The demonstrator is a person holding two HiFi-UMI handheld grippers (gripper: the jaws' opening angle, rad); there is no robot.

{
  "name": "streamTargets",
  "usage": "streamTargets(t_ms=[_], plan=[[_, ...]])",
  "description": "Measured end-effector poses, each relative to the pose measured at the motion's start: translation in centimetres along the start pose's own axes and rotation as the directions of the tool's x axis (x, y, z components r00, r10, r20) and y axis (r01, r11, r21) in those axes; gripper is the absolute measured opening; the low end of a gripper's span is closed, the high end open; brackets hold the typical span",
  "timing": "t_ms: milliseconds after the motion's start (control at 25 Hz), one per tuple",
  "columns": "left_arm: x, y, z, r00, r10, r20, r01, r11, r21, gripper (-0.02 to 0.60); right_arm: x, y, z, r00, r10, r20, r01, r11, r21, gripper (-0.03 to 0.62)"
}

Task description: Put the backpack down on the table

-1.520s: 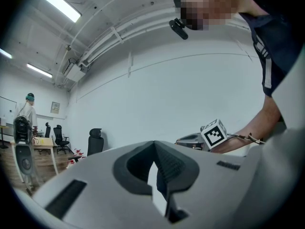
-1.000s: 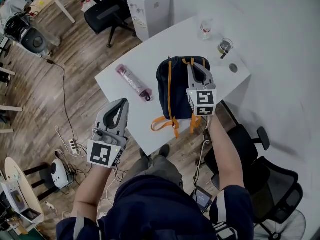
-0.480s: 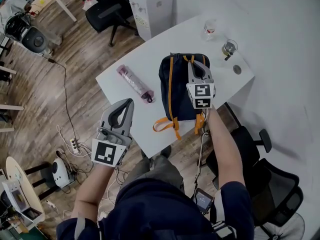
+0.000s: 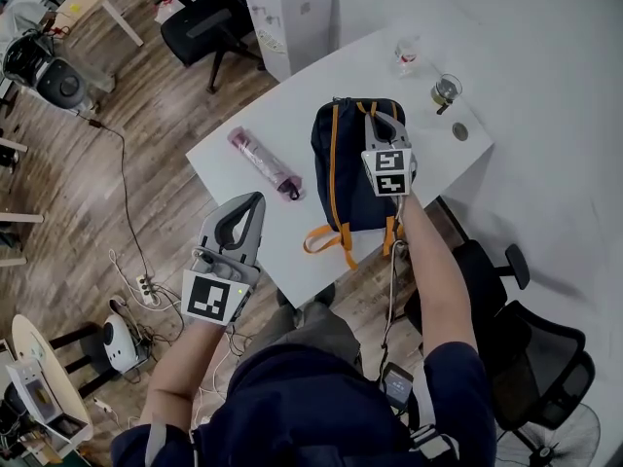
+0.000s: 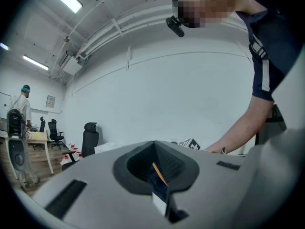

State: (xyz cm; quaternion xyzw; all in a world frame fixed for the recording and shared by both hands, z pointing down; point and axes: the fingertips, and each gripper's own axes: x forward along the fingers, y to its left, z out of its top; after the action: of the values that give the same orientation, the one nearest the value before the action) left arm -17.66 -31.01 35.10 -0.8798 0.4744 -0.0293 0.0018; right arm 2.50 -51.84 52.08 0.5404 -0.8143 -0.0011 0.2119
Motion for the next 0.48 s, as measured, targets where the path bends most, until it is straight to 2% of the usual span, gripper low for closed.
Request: streamTargets(t_ms=[280, 480], plan=[[0.3, 0.4, 0.1, 0.998, -0.057, 0.014, 0.057, 0.998, 0.000, 0.003, 0.5, 0.0, -0.8, 0.999, -0.031, -0.020, 0.031, 0.999, 0.012, 0.003], [2.2, -0.1, -0.1, 1.000, -0.026, 0.008, 0.026, 1.000, 0.000, 0.003, 2.0, -0.6, -1.5, 0.999, 0.011, -0.045, -0.009, 1.000, 0.025, 0.003]])
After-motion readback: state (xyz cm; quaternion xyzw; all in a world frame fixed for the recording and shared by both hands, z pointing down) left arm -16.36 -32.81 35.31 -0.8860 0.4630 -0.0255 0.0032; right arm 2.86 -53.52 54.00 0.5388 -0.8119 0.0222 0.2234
